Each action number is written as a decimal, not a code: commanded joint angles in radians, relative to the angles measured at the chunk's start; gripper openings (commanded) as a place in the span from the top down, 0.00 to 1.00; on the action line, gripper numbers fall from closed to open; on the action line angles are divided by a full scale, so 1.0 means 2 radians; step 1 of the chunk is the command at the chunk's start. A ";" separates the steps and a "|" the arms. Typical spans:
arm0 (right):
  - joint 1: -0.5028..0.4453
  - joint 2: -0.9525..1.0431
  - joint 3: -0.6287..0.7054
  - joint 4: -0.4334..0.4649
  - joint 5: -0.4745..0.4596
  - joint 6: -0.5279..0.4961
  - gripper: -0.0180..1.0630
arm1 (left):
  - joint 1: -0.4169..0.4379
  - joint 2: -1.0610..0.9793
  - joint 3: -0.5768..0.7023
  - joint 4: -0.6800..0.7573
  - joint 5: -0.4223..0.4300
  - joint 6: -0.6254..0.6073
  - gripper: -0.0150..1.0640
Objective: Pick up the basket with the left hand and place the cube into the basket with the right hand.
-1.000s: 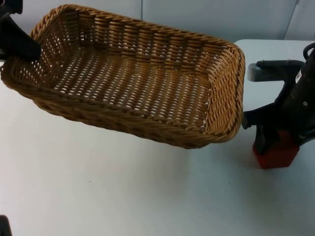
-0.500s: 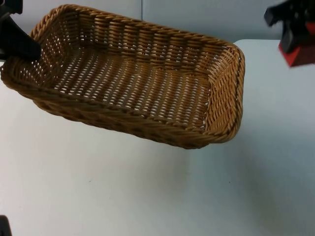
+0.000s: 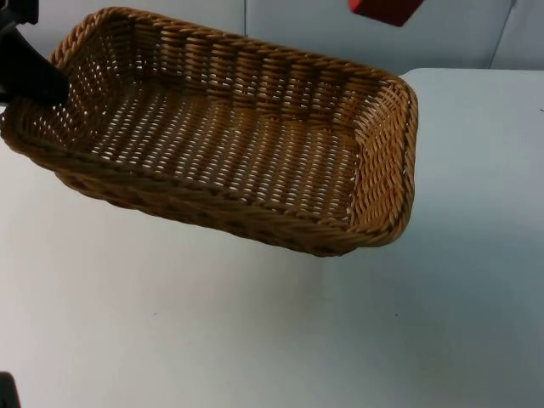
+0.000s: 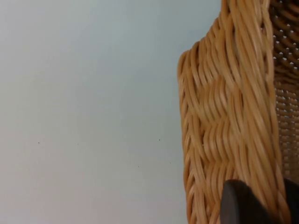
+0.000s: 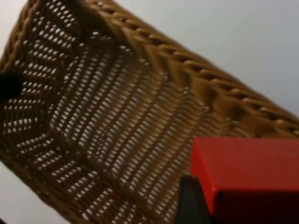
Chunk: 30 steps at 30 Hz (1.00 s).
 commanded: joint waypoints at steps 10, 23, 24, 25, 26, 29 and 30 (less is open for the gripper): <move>0.065 0.071 -0.004 0.046 -0.034 -0.028 0.99 | 0.000 -0.007 0.000 -0.019 0.008 -0.003 0.99; 0.066 0.074 -0.004 0.038 -0.066 0.008 0.17 | 0.000 -0.007 0.000 -0.019 0.008 -0.003 0.99; 0.066 0.074 -0.004 0.038 -0.070 0.008 0.24 | 0.000 -0.007 0.000 -0.019 0.008 -0.003 0.99; 0.066 0.072 -0.004 0.038 -0.074 0.008 0.30 | 0.000 -0.007 0.000 -0.019 0.008 -0.003 0.99; 0.062 0.069 -0.004 0.038 -0.078 0.006 0.35 | 0.000 -0.007 0.000 -0.019 0.008 -0.003 0.99; 0.048 0.058 -0.008 0.033 -0.078 -0.004 0.38 | 0.000 -0.007 0.000 -0.019 0.008 -0.003 0.99; 0.037 0.049 -0.009 0.029 -0.076 -0.003 0.38 | 0.000 -0.007 0.000 -0.019 0.008 -0.003 0.99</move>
